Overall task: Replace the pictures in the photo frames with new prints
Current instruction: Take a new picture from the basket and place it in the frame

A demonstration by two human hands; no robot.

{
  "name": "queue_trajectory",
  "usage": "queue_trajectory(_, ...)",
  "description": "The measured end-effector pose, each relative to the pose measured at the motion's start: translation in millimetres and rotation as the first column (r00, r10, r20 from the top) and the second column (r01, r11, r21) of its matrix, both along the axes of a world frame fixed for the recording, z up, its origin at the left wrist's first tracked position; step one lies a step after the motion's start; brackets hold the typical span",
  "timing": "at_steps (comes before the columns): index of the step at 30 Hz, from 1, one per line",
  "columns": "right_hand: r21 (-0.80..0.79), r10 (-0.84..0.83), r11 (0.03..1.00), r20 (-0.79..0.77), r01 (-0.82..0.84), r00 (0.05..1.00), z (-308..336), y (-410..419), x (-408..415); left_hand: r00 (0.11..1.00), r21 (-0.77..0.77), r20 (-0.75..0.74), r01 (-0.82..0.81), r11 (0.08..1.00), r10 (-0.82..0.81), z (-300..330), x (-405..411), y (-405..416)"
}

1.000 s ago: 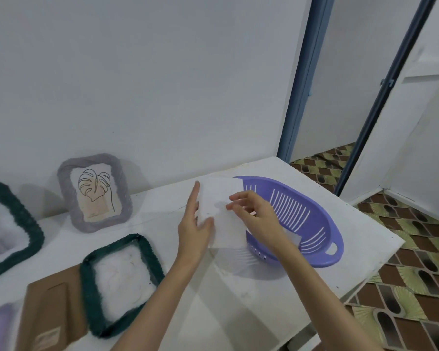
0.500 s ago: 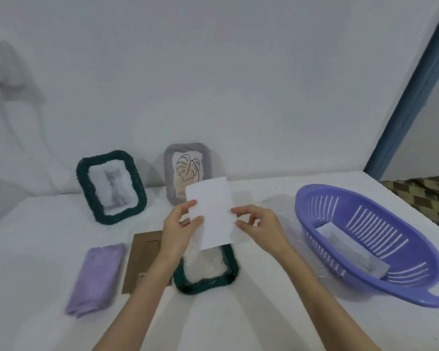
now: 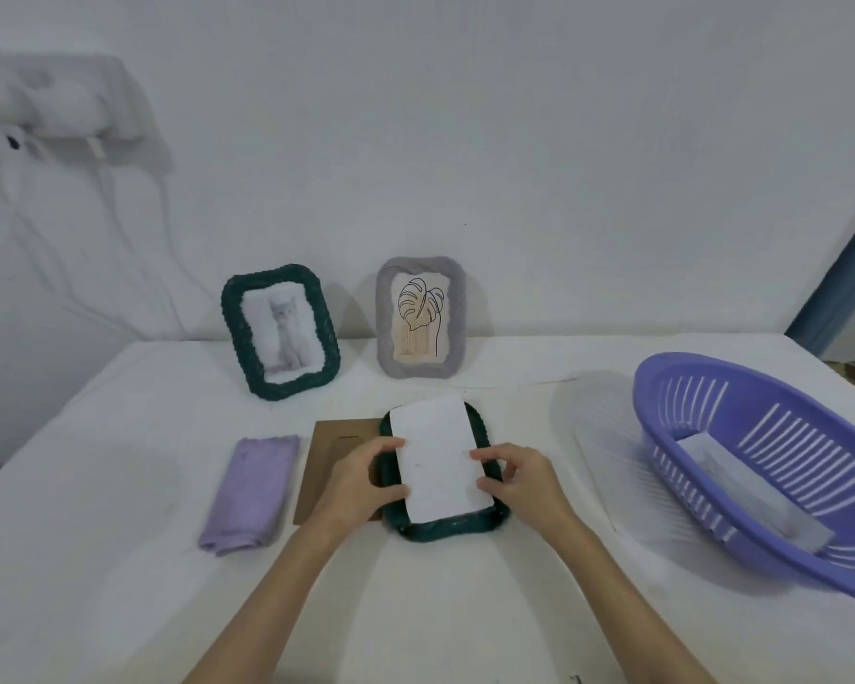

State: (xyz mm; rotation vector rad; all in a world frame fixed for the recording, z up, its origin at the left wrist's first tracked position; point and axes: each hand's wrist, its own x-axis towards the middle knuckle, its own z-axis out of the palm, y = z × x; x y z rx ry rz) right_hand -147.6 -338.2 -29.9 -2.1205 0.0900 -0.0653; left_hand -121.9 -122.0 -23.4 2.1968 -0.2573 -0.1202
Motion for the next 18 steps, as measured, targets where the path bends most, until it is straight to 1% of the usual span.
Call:
queue_trajectory(3,-0.001,0.026,1.000,0.058,-0.026,0.998,-5.3,0.5,-3.2,0.999,0.035,0.033,0.025,0.999,-0.026,-3.6,0.4,1.9)
queue_trajectory(7,-0.010,0.025,1.000,0.058,-0.024,0.998,-7.3,3.6,-6.2,0.997,0.082,0.053,0.049,0.995,-0.053,-6.7,3.4,4.5)
queue_trajectory(13,0.024,0.039,0.999,0.062,-0.041,0.997,-11.5,6.8,-10.5,0.994,0.105,-0.007,0.111,0.988,-0.111,-9.9,7.4,7.1)
queue_trajectory(18,0.010,0.080,0.997,0.084,-0.081,0.993,-11.8,6.5,-11.8,0.991,0.097,-0.021,0.131,0.987,-0.130,-13.8,5.1,6.2)
